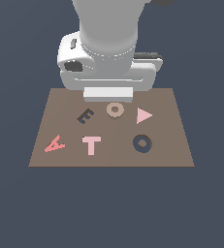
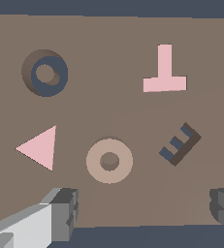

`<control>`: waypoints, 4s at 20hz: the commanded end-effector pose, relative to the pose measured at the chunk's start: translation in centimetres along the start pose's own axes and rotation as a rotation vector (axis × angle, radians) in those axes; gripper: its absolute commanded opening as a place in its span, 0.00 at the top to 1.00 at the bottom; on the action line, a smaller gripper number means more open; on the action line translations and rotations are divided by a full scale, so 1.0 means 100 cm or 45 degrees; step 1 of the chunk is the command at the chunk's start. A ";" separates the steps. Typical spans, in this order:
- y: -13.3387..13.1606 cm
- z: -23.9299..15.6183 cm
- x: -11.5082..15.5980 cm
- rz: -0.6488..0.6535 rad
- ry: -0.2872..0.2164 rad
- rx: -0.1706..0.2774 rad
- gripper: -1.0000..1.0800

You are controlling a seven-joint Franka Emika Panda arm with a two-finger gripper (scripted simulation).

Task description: Insert a designated object into the corresponding slot on a board.

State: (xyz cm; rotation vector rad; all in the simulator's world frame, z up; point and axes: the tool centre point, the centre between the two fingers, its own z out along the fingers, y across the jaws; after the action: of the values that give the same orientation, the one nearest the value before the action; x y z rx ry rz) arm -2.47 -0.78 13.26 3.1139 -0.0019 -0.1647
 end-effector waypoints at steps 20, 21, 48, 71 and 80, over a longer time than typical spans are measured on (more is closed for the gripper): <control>-0.014 0.056 -0.005 0.159 0.090 0.029 0.04; -0.015 0.061 -0.005 0.170 0.097 0.031 0.04; -0.022 0.103 -0.002 0.230 0.132 0.042 0.04; -0.031 0.101 0.001 0.305 0.130 0.046 1.00; -0.052 0.098 0.013 0.509 0.127 0.057 1.00</control>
State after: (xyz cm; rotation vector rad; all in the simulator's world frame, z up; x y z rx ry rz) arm -2.50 3.77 3.25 3.0885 -0.5761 -0.0009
